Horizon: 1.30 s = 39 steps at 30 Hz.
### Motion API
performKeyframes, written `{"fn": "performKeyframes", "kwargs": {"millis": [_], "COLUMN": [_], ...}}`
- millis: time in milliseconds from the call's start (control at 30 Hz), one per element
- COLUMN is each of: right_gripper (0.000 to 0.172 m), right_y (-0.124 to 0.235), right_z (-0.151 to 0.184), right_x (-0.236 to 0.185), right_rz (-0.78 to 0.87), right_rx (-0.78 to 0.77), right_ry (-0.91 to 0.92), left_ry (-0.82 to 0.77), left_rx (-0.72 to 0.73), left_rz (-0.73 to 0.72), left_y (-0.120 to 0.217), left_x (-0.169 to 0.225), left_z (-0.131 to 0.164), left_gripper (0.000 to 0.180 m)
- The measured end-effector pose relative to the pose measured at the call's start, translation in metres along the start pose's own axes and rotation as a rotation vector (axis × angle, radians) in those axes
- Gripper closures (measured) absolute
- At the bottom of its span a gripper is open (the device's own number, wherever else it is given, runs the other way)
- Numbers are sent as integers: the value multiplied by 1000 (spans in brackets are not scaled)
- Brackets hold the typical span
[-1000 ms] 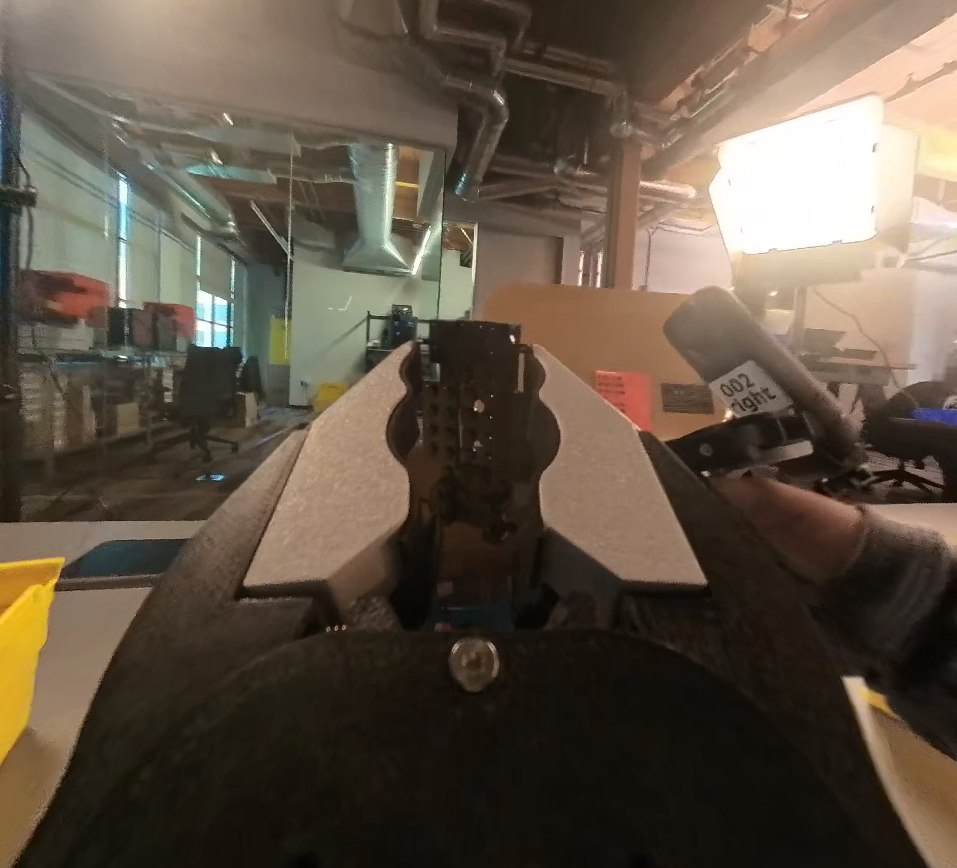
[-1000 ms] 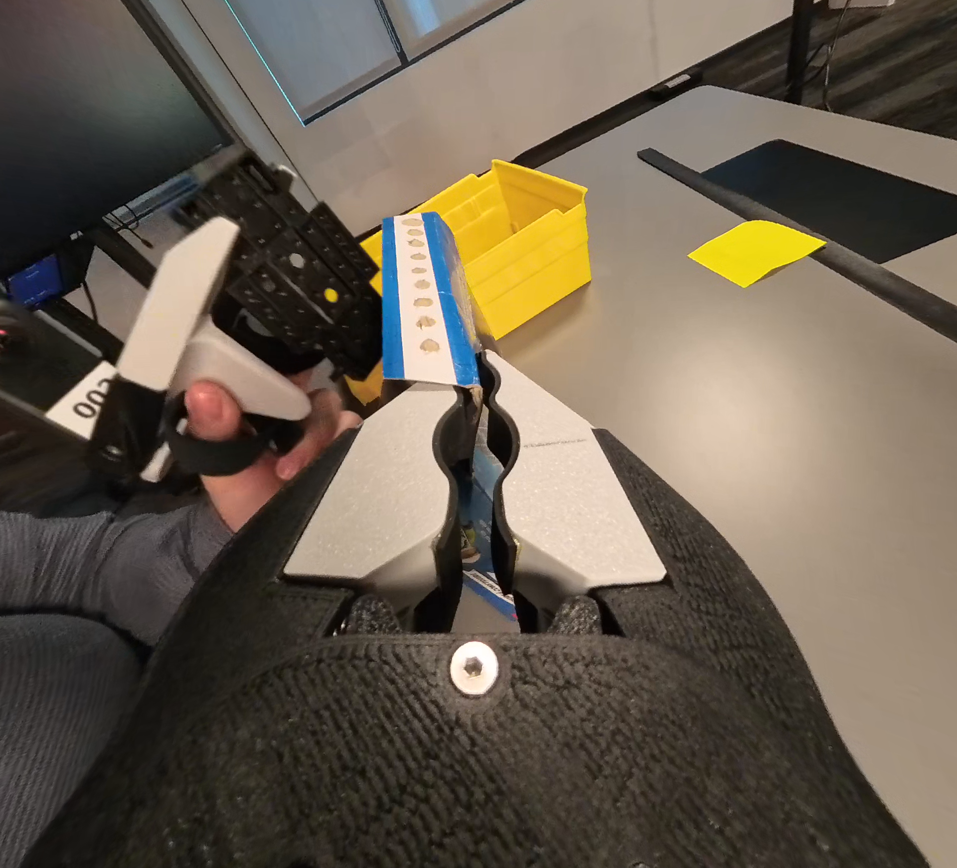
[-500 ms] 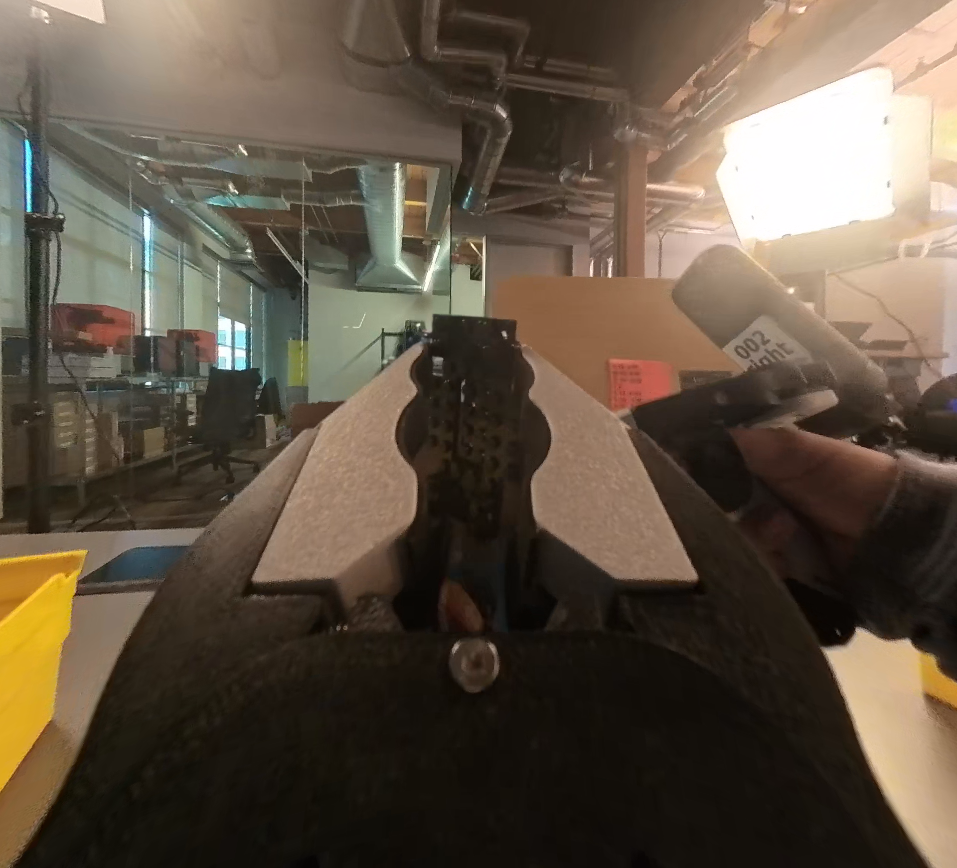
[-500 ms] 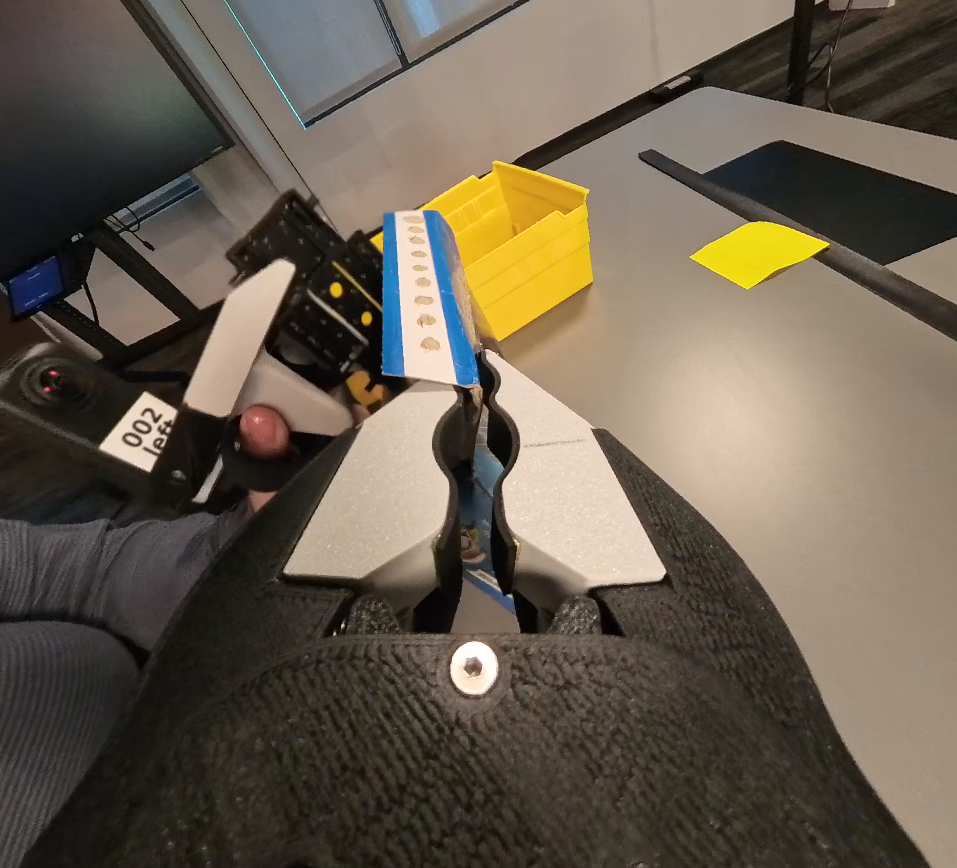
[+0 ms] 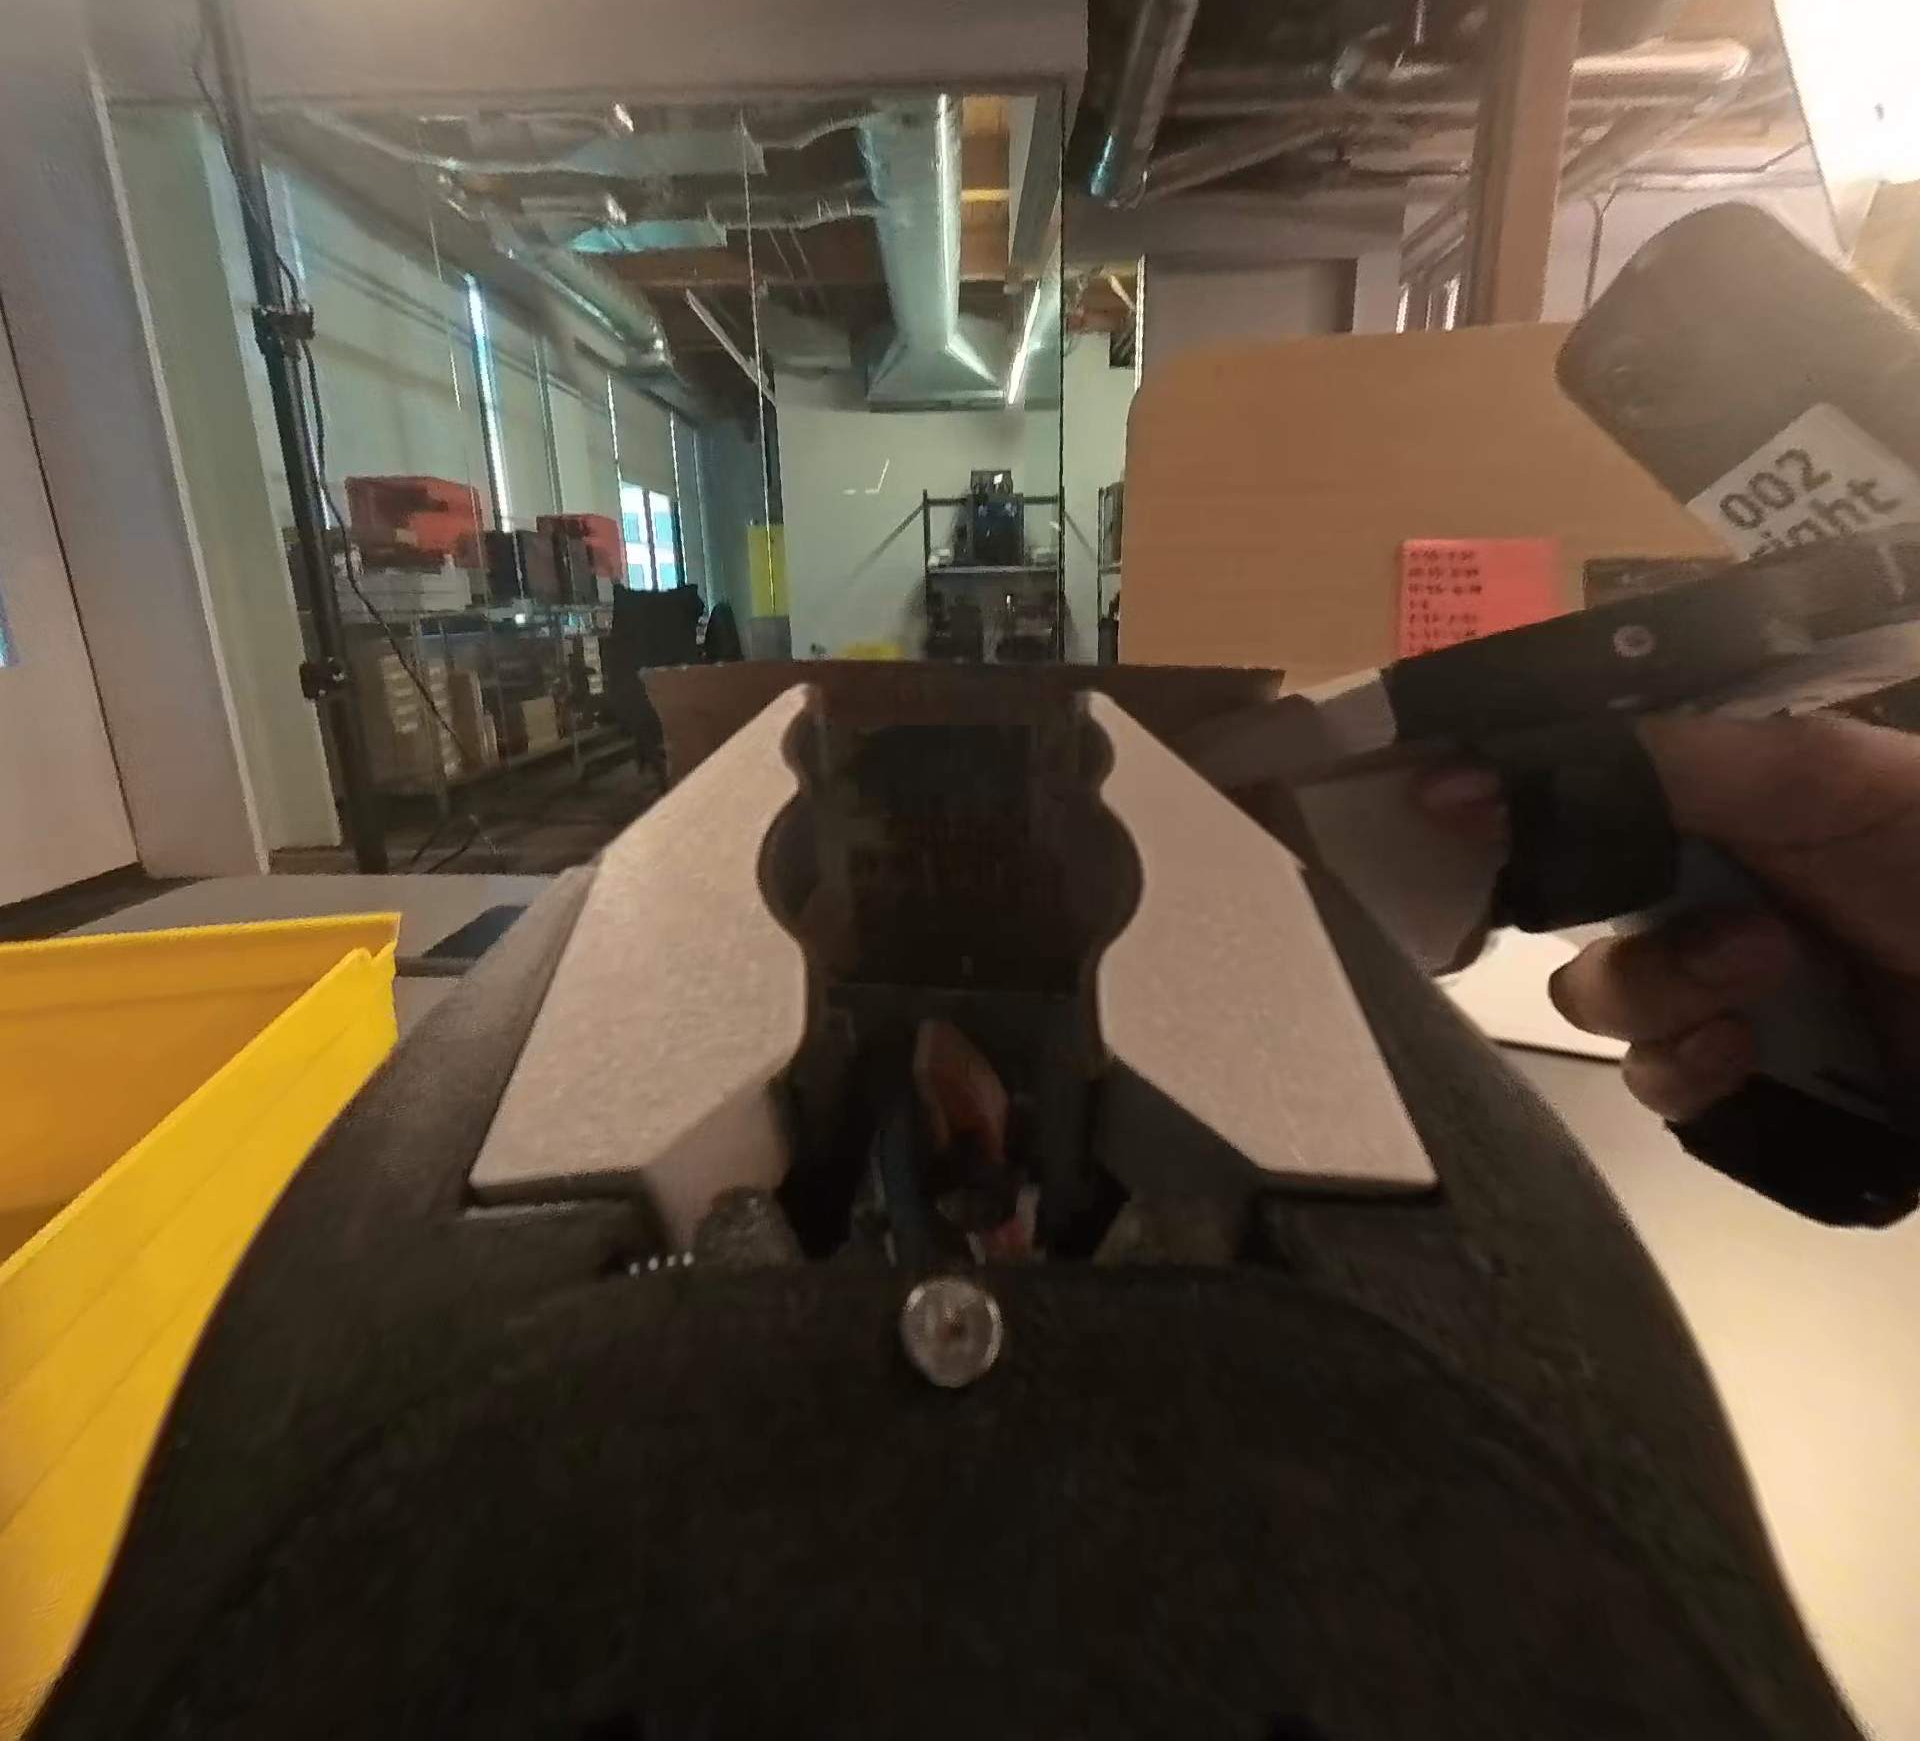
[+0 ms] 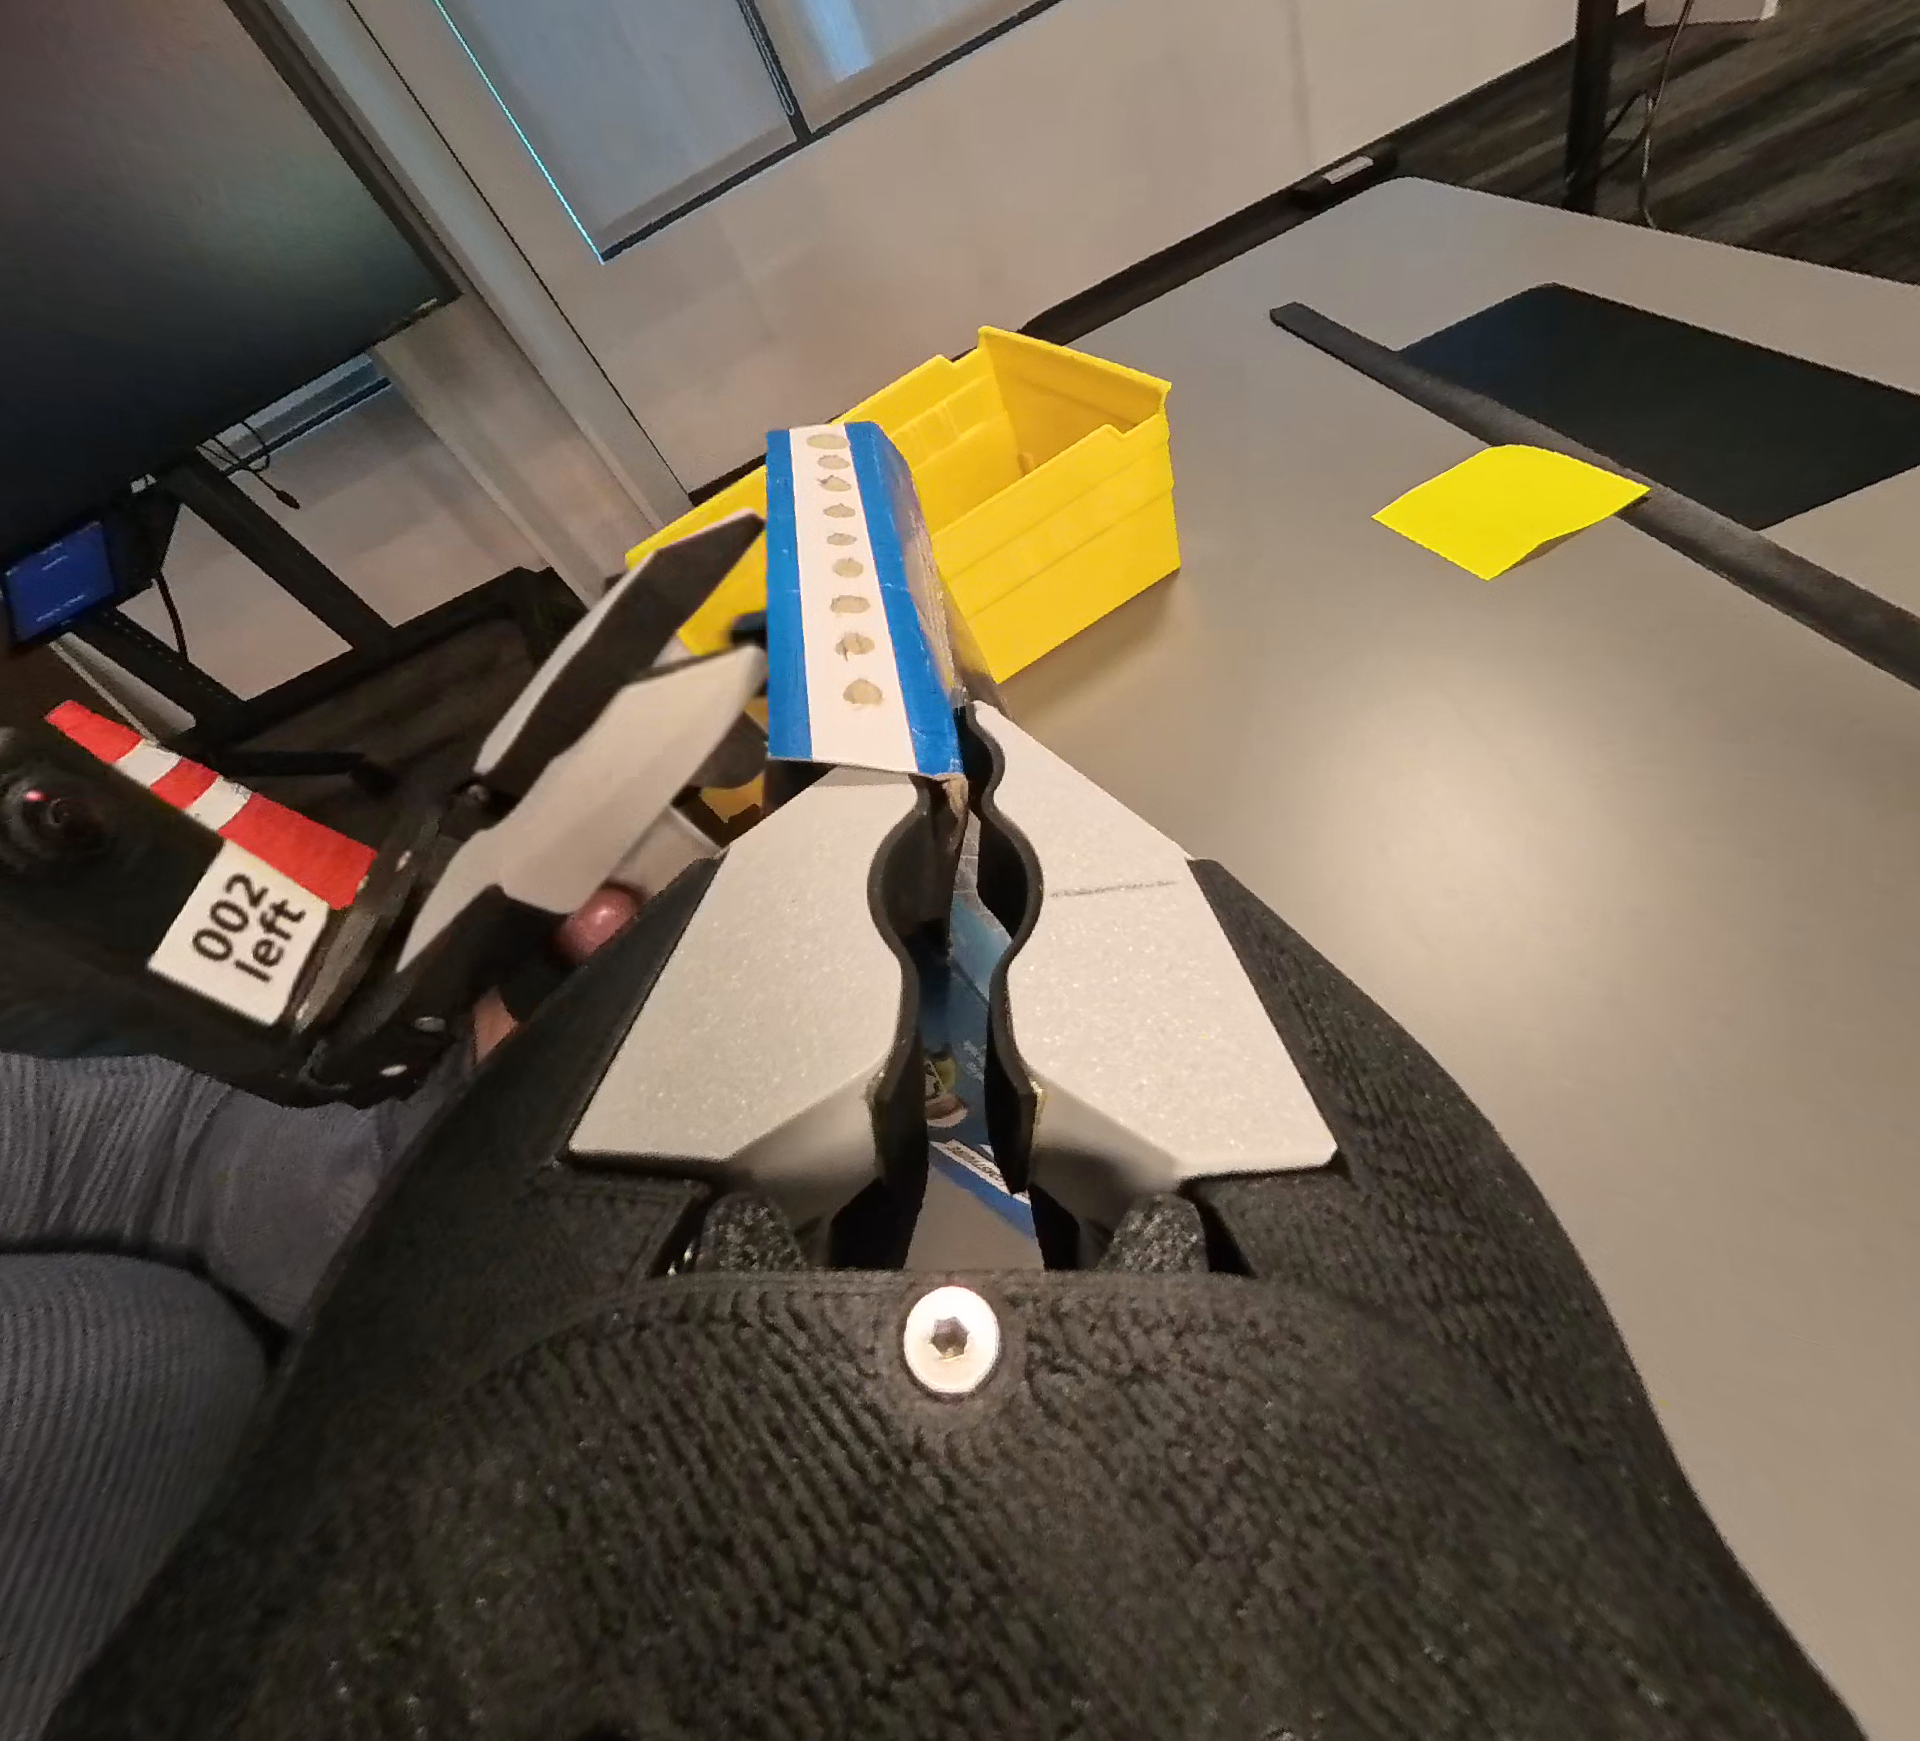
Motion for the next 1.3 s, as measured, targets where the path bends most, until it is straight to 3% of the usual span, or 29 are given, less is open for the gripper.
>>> {"fn": "performKeyframes", "kwargs": {"millis": [167, 300, 567, 767, 867, 900, 1000, 1067, 1133, 1200, 1267, 1300], "right_gripper": [172, 172, 172, 172, 172, 172, 172, 172, 172, 172, 172, 172], "right_y": [1, 3, 5, 10, 9, 10, 19, 22, 16, 19, 26, 23], "right_z": [0, 0, -2, -5, -6, -7, -11, -17, -8, -12, -21, -16], "right_x": [1, 3, -6, -16, -19, -17, -18, -25, -13, -29, -34, -28], "right_rz": [0, 4, 9, -30, -28, -40, -26, -14, 12, -20, 46, 47], "right_rx": [0, 3, 7, 17, 29, 45, 47, 75, 23, 18, 77, 40], "right_ry": [0, 8, 177, 225, 277, 241, 262, 325, 270, 290, 429, 379], "left_ry": [27, 3, -40, 124, 194, 212, 162, 0, -110, -148, -160, -112], "left_rx": [-84, -131, -294, -627, -817, -844, -878, -858, -897, -959, -831, -874], "left_rz": [72, 110, 178, 305, 388, 394, 374, 312, 255, 237, 232, 253], "left_y": [4, 21, 33, 17, 20, 18, 19, 21, 18, 25, 17, 17], "left_x": [1, -11, -56, -63, -56, -56, -58, -57, -61, -60, -61, -61], "left_z": [4, -6, -9, 32, 55, 60, 52, 37, 40, 37, 19, 25], "left_gripper": [93, 80, 119, 128, 161, 163, 178, 180, 180, 180, 180, 180]}}
Point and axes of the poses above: each gripper's, where its closed fingertips meet, y back along the fingers, z out of its underside, x = y × z across the jaws, the point moved 2 cm from there along y, back along the fingers, and after that the axes turned 4 degrees about z, right-handed, at the moved point
